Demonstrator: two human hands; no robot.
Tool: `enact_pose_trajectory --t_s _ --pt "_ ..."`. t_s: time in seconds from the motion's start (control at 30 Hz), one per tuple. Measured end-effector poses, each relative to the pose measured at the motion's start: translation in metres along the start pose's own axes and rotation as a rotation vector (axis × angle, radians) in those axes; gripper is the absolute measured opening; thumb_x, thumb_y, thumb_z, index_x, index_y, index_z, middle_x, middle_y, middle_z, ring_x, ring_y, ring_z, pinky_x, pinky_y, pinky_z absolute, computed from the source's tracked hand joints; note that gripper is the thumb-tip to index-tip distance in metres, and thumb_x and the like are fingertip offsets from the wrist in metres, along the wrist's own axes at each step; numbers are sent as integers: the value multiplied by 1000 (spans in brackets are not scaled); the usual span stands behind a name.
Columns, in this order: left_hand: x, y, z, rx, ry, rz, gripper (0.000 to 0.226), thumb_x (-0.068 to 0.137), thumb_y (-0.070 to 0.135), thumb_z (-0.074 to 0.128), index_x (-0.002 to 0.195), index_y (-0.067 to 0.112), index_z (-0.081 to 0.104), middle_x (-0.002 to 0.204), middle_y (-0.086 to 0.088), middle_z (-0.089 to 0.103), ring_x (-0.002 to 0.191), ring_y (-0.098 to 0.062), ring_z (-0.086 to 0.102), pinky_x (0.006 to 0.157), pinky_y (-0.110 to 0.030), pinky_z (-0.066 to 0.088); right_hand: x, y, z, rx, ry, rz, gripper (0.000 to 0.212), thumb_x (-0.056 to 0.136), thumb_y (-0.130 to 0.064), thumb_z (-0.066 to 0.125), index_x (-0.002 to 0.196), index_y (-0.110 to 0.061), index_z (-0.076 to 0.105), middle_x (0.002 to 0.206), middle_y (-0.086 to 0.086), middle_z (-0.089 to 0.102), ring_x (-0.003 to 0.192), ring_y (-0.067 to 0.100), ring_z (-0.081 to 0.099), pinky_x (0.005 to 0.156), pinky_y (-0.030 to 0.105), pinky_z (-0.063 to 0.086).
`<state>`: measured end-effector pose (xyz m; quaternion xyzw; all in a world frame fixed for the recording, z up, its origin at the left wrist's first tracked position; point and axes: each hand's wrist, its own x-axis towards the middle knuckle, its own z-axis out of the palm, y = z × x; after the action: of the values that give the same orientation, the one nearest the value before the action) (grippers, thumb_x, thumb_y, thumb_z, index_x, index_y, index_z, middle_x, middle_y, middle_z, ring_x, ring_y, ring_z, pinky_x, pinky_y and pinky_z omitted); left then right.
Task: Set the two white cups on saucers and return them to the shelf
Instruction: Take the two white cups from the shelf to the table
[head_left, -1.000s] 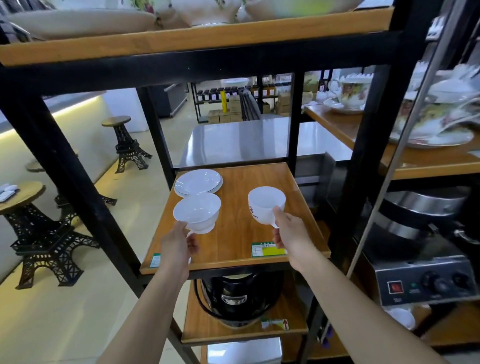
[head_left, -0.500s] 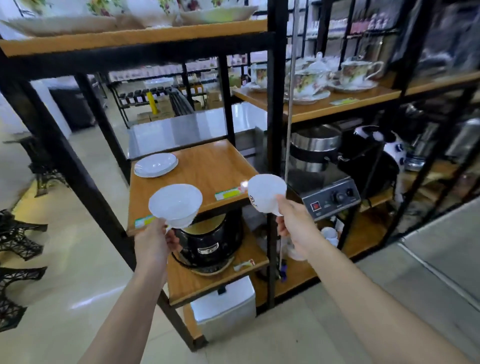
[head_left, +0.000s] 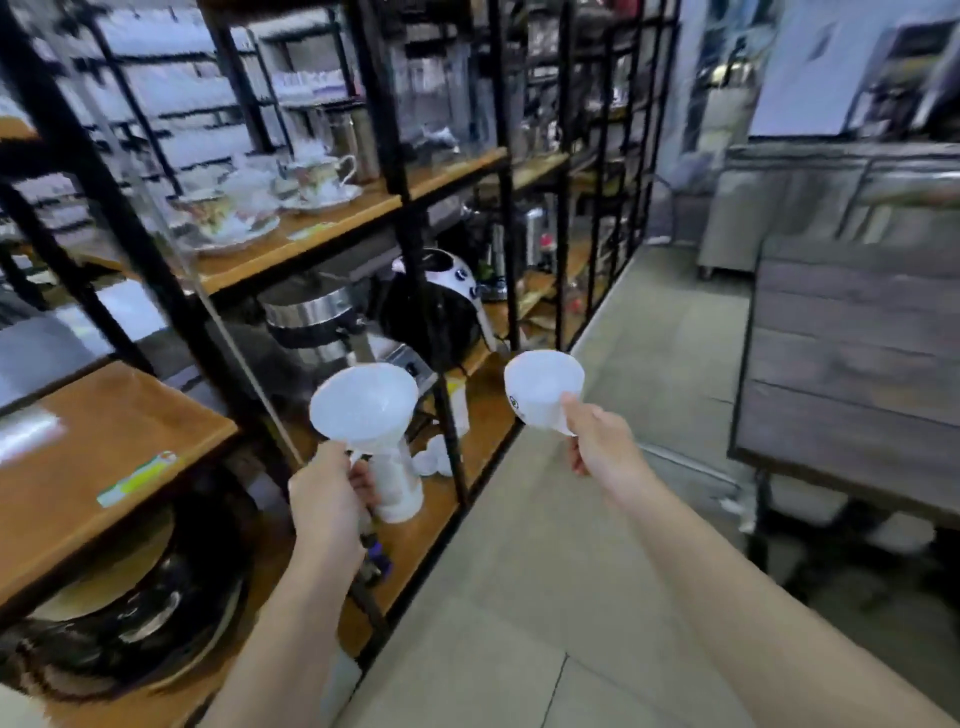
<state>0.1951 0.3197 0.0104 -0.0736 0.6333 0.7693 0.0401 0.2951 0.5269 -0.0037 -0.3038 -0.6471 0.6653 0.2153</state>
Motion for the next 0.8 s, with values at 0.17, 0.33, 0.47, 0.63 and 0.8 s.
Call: enact_pose_trajectory --t_s 0.17,0.33,0.47,0.63,0.8 --pt "-37 -36 125 -18 -197 -60 17 87 15 47 77 7 57 56 -5 51 41 -9 49 41 -21 44 13 7 -121 4 243 19 41 92 -38 47 56 -18 38 52 2 36 45 15 32 44 26 24" --pt "-78 -79 244 -9 -361 -97 22 85 12 45 63 9 49 58 -8 45 42 -14 45 34 -18 39 33 17 -229 -14 367 56 34 92 -39 44 71 -13 44 59 5 33 50 15 28 49 28 23" --pt "-107 -106 321 -14 -439 -131 26 84 10 45 58 13 44 56 -7 45 36 -11 44 32 -18 38 52 21 -300 -14 500 69 39 93 -38 42 61 -15 44 56 -2 35 53 14 30 51 28 23" --pt "-138 -135 400 7 -522 -165 22 88 12 45 66 11 48 58 -6 42 32 -7 43 34 -19 40 73 27 -372 42 600 88 41 94 -37 41 55 -23 44 55 -4 40 53 13 34 49 25 25" --pt "-148 -161 461 85 -592 -211 18 87 13 46 71 11 55 57 -4 44 38 -10 44 33 -19 41 98 36 -422 79 671 115 44 94 -37 41 55 -17 38 56 -2 35 55 15 29 51 27 22"
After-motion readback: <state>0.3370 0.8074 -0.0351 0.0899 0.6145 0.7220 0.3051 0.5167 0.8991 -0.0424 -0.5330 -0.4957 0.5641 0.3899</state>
